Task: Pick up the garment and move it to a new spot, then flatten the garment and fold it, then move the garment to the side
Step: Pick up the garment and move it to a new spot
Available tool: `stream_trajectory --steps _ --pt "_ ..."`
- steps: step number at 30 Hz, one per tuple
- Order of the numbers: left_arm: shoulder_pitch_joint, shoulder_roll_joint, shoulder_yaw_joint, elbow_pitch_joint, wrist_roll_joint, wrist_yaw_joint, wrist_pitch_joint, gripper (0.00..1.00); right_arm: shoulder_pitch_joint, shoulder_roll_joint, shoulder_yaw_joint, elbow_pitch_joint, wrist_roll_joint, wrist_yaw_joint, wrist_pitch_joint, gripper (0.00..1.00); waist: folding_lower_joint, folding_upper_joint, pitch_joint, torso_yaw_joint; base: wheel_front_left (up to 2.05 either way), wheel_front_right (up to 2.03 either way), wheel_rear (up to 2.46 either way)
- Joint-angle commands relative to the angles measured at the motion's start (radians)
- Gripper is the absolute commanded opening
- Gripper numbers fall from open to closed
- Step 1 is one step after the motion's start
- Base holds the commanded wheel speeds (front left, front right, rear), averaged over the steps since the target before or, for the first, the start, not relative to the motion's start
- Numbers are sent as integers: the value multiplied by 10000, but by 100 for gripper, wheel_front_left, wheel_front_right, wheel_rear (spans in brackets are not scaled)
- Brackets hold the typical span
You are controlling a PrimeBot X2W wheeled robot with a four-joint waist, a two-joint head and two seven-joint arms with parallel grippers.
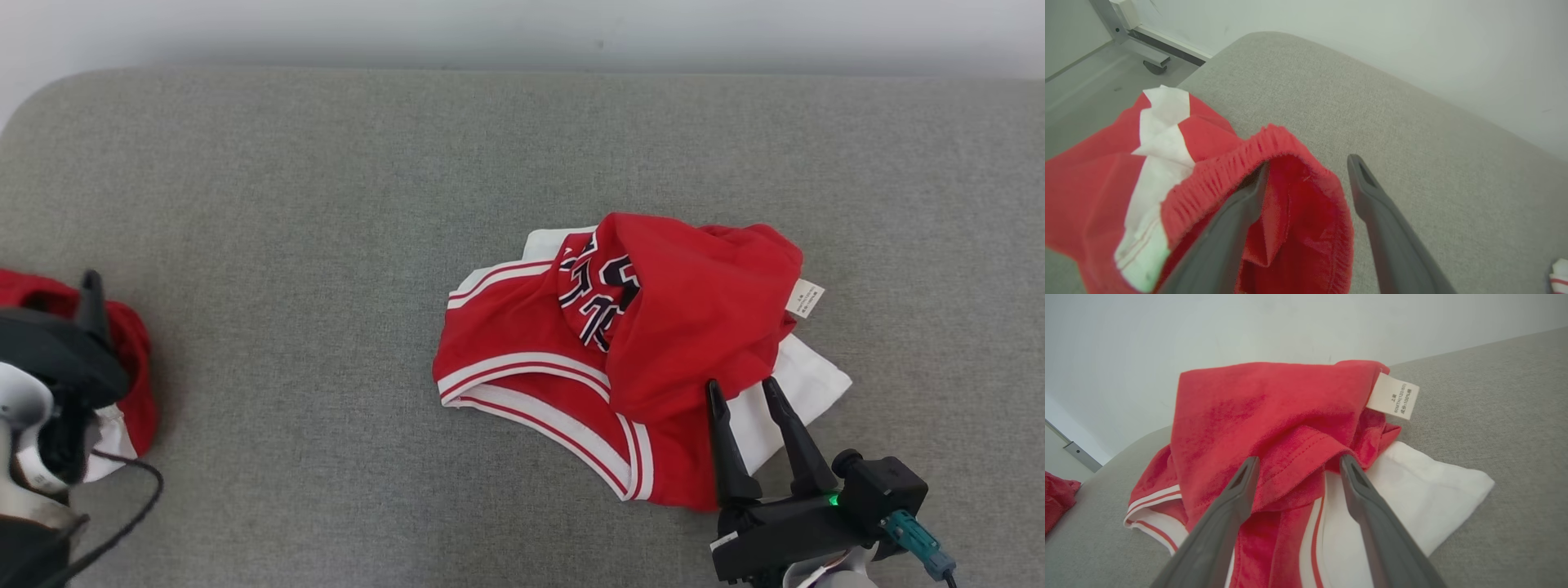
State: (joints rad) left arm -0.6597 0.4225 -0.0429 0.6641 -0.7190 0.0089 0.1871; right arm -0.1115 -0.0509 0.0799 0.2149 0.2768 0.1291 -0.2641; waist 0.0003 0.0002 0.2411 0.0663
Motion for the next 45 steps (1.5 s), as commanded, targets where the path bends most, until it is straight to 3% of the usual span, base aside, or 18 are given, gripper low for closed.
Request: stream_trajectory --steps 1,6,10,15,20,28,30,35,42,45 --pt "187 26 -88 148 160 9 101 100 20 15 -10 -3 -84 30 -6 100 -3 -2 -189 -25 0 0 0" --pt "651 -104 -583 183 404 -265 119 100 263 15 -116 100 92 32 -6 100 -3 -2 -895 50 0 0 0" --pt "1335 -157 -949 -545 962 -247 -758 100 609 15 -265 181 202 30 -6 100 -3 -2 -1587 179 0 0 0" --pt "3051 -696 -1323 -2406 1746 483 -2611 100 1230 19 -723 235 205 30 -6 100 -3 -2 -2543 350 0 0 0" --pt "4492 -1216 -1696 -3841 2417 1080 -3962 100 1372 16 -1064 98 51 30 -6 100 -3 -2 -2817 226 0 0 0" --pt "6043 -2127 -1285 -5634 3382 1731 -4523 100 1395 15 -1382 -19 -201 30 -6 100 -3 -2 -2864 -427 0 0 0" --pt "6599 -2538 -1064 -6069 3545 1677 -4521 100 1465 12 -1432 -10 -304 30 -6 100 -3 -2 -2841 -650 0 0 0" --pt "7337 -3151 -815 -6330 4172 1013 -4527 100 1595 13 -1375 2 -820 30 -6 100 -3 -2 -2784 -1129 0 0 0" --pt "7635 -3528 -521 -5600 4686 445 -4527 100 1788 13 -1237 85 -1455 30 -7 100 -3 -2 -2753 -1574 0 0 0" --pt "7641 -3588 -344 -5022 4694 394 -4528 100 1811 16 -1101 185 -1657 30 44 100 -3 -2 -2752 -1637 0 0 0"
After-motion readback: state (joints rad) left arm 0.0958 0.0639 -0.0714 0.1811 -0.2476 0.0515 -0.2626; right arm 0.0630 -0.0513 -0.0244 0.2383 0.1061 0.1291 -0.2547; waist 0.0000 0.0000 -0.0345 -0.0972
